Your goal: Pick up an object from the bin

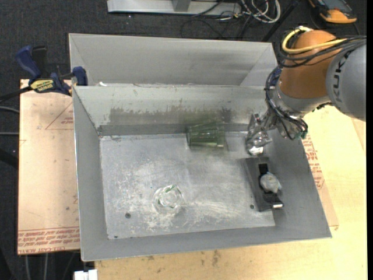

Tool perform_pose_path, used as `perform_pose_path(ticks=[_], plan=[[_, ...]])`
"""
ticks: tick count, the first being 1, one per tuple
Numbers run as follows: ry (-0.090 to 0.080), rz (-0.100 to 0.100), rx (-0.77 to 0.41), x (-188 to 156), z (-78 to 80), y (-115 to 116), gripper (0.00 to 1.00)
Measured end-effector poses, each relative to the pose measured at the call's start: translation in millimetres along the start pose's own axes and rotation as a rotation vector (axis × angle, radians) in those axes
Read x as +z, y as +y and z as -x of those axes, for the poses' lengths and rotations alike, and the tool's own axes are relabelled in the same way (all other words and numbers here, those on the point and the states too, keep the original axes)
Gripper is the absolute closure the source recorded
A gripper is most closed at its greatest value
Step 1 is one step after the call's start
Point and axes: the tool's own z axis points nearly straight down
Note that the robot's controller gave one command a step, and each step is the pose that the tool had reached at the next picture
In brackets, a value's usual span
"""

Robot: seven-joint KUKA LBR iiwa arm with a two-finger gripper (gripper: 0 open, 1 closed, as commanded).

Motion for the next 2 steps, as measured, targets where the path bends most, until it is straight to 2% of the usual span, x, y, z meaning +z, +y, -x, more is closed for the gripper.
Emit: perform_pose_path(ticks=[1, 2], plan=[[-0.009, -0.003, -0.097, 6.8, 1.5, -29.9, 0.00], [-0.009, -0.003, -0.098, 6.7, 1.6, -29.5, 0.00]])
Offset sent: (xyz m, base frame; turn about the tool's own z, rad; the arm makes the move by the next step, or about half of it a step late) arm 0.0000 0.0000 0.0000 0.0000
